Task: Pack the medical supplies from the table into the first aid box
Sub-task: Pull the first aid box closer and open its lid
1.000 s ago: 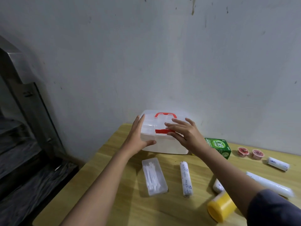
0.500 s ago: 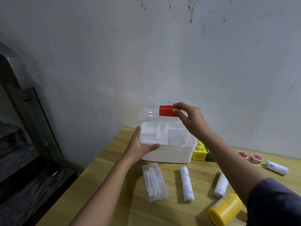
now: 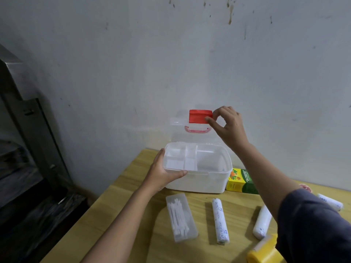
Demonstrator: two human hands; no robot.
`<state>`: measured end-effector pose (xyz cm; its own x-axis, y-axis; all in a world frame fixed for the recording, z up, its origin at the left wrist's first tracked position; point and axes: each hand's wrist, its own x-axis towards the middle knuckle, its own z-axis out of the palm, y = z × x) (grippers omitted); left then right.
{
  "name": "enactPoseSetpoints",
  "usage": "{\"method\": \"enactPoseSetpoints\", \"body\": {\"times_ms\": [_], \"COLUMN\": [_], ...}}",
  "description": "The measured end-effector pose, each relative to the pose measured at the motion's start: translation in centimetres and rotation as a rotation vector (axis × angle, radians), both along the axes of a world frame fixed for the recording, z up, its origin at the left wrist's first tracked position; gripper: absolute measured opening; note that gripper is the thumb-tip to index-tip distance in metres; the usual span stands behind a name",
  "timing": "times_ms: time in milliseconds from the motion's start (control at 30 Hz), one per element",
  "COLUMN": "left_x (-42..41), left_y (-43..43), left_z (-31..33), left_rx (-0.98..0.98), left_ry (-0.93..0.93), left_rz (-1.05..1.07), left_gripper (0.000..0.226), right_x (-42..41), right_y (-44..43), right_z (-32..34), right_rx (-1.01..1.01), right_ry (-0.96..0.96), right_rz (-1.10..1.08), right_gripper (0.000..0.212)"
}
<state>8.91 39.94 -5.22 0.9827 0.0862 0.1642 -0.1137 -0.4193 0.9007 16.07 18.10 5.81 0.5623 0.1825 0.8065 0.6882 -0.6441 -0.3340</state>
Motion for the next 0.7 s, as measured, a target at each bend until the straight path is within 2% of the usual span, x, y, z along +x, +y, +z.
{"method": "enactPoseSetpoints", "body": {"times_ms": [133, 333, 433, 533, 633, 700], "left_x": [0.0, 0.2, 0.1, -0.1, -0.6, -1.0], "left_y": [0.0, 0.1, 0.0, 0.0, -0.2, -0.3], "left_z": [0.2, 0.2, 0.5, 0.6, 0.8, 0.7], "left_rx": [-0.031, -0.017, -0.014, -0.022, -0.058, -0.083], "left_ry": [-0.03, -0.043, -0.038, -0.044, -0.041, -0.044], "left_rz": [0.0, 0.01, 0.009, -0.005, -0.02, -0.022], "left_gripper": [0.084, 0.103, 0.098, 0.098, 0.102, 0.1], "right_x": [0.6, 1.8, 1.9, 2.1, 2.2, 2.2], "right_y": [-1.4, -2.8, -2.5, -3.0, -3.4, -3.3], "right_z": [-0.6, -1.5, -1.3, -1.2, -1.4, -1.3], "right_rx": [0.03, 0.052, 0.314, 0.612, 0.78, 0.809], "right_ry": [-0.057, 0.025, 0.083, 0.228, 0.356, 0.375], "right_rz": [0.081, 0.037, 0.02, -0.04, -0.022, -0.061], "right_gripper": [0.025, 0.028, 0.024, 0.023, 0.018, 0.016]}}
